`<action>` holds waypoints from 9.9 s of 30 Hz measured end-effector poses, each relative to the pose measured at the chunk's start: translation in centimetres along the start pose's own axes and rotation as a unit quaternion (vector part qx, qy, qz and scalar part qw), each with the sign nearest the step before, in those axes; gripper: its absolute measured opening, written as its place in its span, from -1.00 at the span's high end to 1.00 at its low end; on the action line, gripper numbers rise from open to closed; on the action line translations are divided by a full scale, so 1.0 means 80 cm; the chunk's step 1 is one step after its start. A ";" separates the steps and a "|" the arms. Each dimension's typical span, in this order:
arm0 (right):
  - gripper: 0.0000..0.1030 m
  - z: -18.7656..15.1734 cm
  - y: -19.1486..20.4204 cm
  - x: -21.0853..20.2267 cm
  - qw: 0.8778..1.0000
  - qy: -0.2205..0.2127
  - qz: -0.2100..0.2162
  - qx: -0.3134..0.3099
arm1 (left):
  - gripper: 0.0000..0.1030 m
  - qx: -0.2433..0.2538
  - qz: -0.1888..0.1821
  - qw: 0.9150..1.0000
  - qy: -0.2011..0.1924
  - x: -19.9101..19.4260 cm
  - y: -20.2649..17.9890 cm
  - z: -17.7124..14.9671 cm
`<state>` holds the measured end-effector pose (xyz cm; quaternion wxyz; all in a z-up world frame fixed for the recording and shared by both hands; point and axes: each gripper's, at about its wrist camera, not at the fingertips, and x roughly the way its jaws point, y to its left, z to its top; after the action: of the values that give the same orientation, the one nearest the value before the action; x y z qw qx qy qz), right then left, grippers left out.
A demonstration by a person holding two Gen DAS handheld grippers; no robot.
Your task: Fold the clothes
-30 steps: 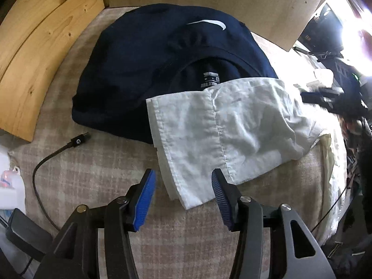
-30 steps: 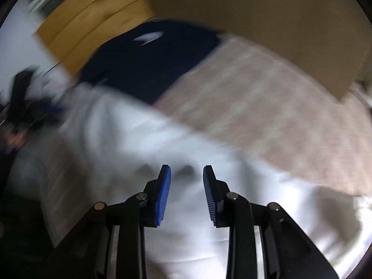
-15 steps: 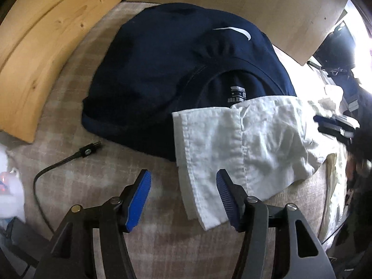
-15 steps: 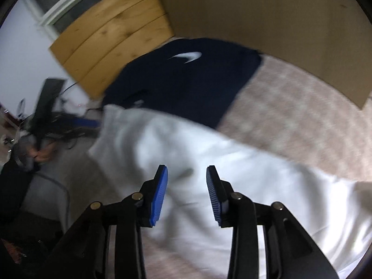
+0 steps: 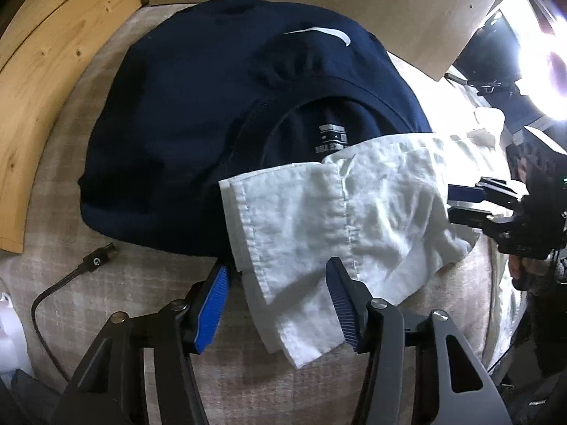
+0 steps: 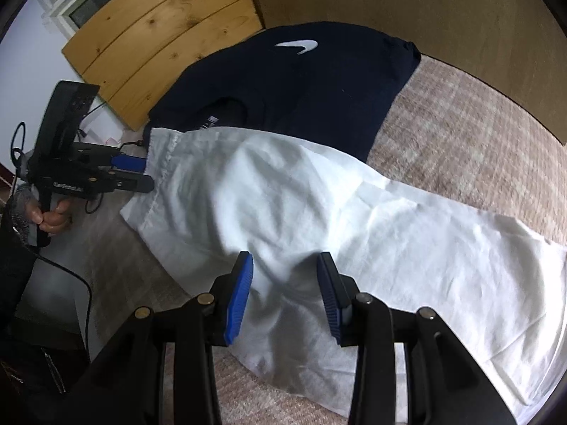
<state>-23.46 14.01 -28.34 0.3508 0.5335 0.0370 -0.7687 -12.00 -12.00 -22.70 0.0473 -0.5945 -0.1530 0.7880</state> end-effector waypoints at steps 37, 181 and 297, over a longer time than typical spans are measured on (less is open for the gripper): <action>0.07 -0.189 -0.203 -0.266 0.980 -0.128 -0.021 0.149 | 0.87 0.096 -0.185 0.955 -0.213 -0.209 -0.350 0.054; 0.28 -0.210 -0.312 -0.218 0.966 -0.155 -0.044 0.201 | -0.07 0.309 -0.186 0.933 -0.016 0.152 -0.513 0.051; 0.88 -0.281 -0.282 -0.247 0.979 -0.006 0.035 -0.200 | 0.51 0.400 -0.028 0.905 0.141 0.247 -0.707 0.043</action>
<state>-15.02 50.48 -28.40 0.4773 0.4487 0.1696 -0.7363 -27.03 46.06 -23.24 0.3239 -0.6260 0.1670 0.6894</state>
